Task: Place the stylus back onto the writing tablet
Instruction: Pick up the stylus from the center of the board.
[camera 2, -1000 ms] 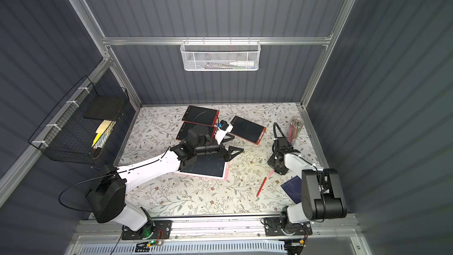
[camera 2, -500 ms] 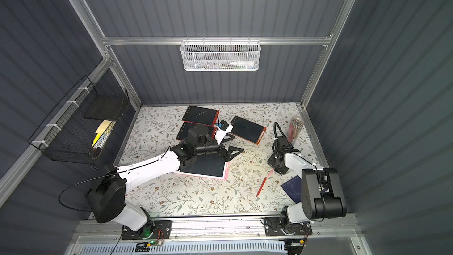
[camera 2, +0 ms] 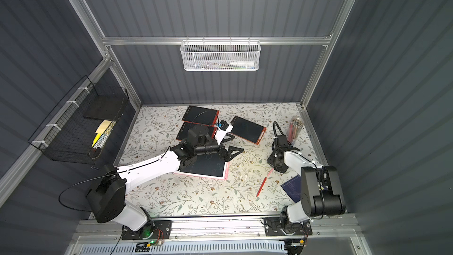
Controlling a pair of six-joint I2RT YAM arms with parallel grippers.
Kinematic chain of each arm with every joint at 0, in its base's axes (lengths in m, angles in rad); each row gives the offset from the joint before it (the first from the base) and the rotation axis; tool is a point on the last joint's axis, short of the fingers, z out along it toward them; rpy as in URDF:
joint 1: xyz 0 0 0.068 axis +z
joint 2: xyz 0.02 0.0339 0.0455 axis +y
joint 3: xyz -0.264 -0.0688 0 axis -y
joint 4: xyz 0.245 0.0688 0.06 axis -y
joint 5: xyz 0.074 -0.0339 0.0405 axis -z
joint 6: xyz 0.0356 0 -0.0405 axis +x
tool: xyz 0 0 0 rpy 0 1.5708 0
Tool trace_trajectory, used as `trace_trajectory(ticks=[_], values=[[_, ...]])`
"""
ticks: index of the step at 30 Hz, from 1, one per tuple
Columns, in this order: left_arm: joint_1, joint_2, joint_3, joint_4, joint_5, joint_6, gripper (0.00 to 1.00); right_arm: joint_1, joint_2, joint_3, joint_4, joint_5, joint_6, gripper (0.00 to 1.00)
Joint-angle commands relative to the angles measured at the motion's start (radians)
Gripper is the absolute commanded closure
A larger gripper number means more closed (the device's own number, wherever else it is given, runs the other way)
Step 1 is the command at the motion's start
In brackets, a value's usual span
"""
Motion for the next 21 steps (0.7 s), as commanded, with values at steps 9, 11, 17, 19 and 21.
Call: trace_trajectory(ticks=[9, 11, 17, 19, 21], values=[[0.004, -0.006, -0.002, 0.011, 0.013, -0.006, 0.01, 0.004, 0.043, 0.001, -0.053, -0.010, 0.006, 0.89], [0.004, -0.004, -0.002, 0.010, 0.014, -0.007, 0.01, 0.004, 0.047, 0.002, -0.052, -0.014, 0.005, 0.90], [0.004, -0.003, 0.001, 0.010, 0.018, -0.006, 0.01, 0.004, 0.044, 0.015, -0.061, -0.014, 0.001, 0.91], [0.004, -0.002, 0.000, 0.011, 0.019, -0.006, 0.01, 0.005, 0.049, 0.022, -0.065, -0.016, -0.001, 0.90], [0.004, -0.002, -0.001, 0.011, 0.020, -0.006, 0.01, 0.006, 0.055, 0.026, -0.065, -0.018, 0.001, 0.89]])
